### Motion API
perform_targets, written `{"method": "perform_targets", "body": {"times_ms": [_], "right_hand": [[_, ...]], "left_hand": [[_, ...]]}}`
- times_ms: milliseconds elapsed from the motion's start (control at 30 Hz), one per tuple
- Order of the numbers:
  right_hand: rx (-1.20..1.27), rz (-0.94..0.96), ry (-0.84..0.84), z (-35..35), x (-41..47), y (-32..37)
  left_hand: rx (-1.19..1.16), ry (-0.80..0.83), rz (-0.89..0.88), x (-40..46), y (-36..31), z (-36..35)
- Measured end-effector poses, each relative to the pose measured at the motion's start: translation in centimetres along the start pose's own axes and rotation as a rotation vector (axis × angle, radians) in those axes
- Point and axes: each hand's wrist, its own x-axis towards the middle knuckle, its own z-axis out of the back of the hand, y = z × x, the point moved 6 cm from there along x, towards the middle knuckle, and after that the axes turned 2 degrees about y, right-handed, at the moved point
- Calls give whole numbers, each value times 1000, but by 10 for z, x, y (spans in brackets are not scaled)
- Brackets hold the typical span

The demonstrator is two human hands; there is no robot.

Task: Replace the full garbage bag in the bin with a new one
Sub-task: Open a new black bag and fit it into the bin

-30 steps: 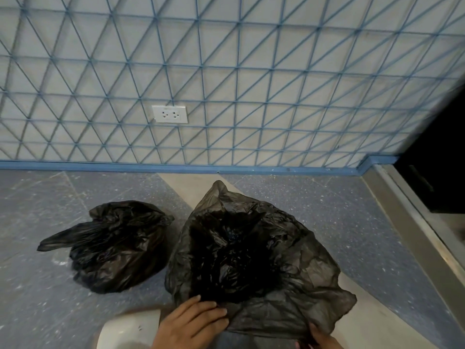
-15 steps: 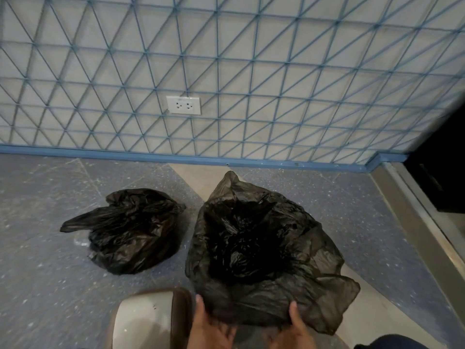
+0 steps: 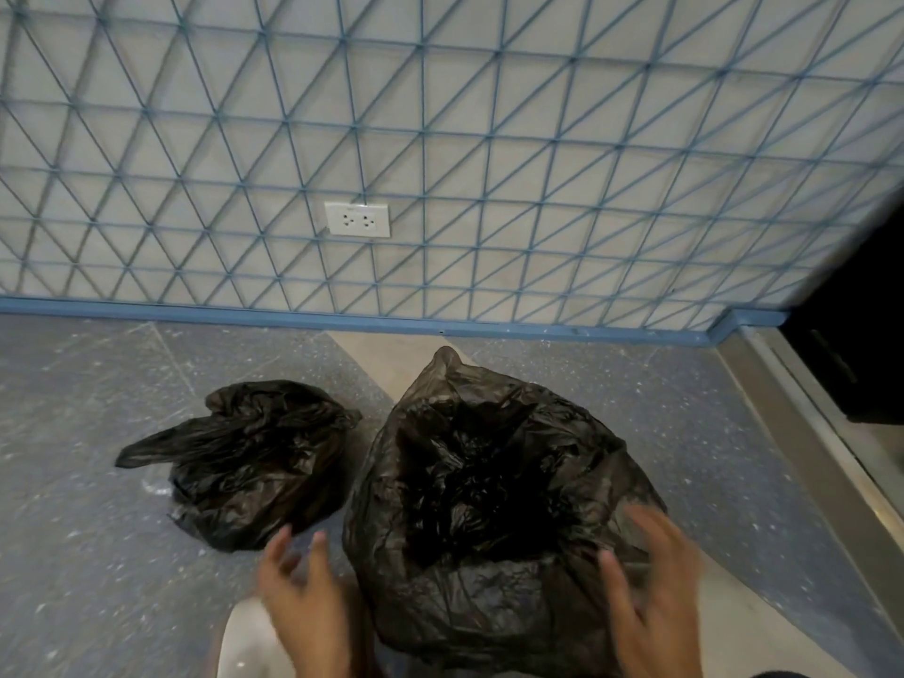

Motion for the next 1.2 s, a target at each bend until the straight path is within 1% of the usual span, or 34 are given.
{"method": "perform_targets", "body": {"times_ms": [33, 67, 100, 133, 167, 200, 233, 267, 333, 367, 467, 533, 567, 600, 633, 667, 700, 733, 767, 800, 833, 867, 900, 933, 967, 1000, 1033, 1067, 1100, 1133, 1167, 1200], "right_hand": [[-143, 155, 115, -3, 4, 4], [-180, 127, 211, -11, 18, 4], [-149, -10, 182, -9, 38, 7], [-118, -49, 137, -3, 50, 19], [-124, 47, 86, 0, 58, 40], [-92, 212, 103, -4, 58, 65], [-113, 425, 187, -15, 50, 89], [-106, 620, 312, -31, 42, 107], [-153, 786, 627, -71, 42, 120], [-175, 835, 744, -92, 41, 121], [-340, 998, 859, -159, 44, 117], [-476, 1122, 979, -210, 43, 97], [-626, 1220, 963, -229, 46, 88], [-768, 1257, 903, -247, 52, 79], [-859, 1149, 907, -264, 58, 67], [-934, 991, 918, -285, 68, 53], [-920, 982, 980, -304, 67, 37], [-854, 935, 1113, -321, 58, 14], [-866, 779, 1198, -323, 52, 0], [-763, 625, 1012, -306, 65, 15], [-586, 631, 1093, -276, 63, 34], [-481, 513, 1355, -254, 50, 50], [-579, 655, 1274, -245, 43, 68], [-664, 786, 1300, -223, 38, 85], [-632, 902, 1287, -197, 39, 106], [-601, 987, 1156, -177, 45, 121], [-474, 1025, 935, -161, 55, 128], [-380, 1028, 702, -141, 66, 126], [-317, 935, 552, -123, 76, 117], [-244, 792, 467, -102, 89, 105], [-198, 694, 359, -85, 101, 92], [-188, 601, 356, -75, 111, 77]], "left_hand": [[17, 110, -205, -1, -18, -11], [140, 238, -391, -6, -33, -26], [281, 356, -534, -8, -40, -46], [432, 460, -620, -8, -41, -65], [545, 534, -653, -8, -39, -81], [611, 597, -617, -6, -38, -94], [633, 637, -565, -3, -36, -102], [637, 683, -513, -3, -34, -108], [631, 720, -461, -4, -27, -114], [624, 719, -456, -6, -26, -115], [602, 712, -434, -4, -19, -119], [617, 717, -421, 0, -15, -120], [624, 720, -416, 2, -12, -121], [625, 717, -408, 3, -10, -122], [633, 711, -399, 3, -10, -121], [642, 704, -397, 2, -11, -122], [646, 701, -400, 2, -10, -122], [642, 703, -410, 1, -10, -122], [631, 710, -424, 0, -11, -122], [624, 723, -443, -1, -12, -122], [624, 737, -457, -2, -15, -122], [632, 750, -463, -1, -16, -121], [637, 763, -468, -1, -17, -121], [640, 774, -474, -1, -18, -121], [643, 780, -480, 0, -18, -120], [645, 780, -490, 0, -18, -120], [644, 780, -501, 1, -18, -119], [645, 779, -509, 1, -17, -118], [645, 778, -509, 2, -18, -117], [649, 775, -496, 1, -18, -116], [650, 775, -474, 1, -19, -115], [645, 784, -448, 0, -21, -113]]}}
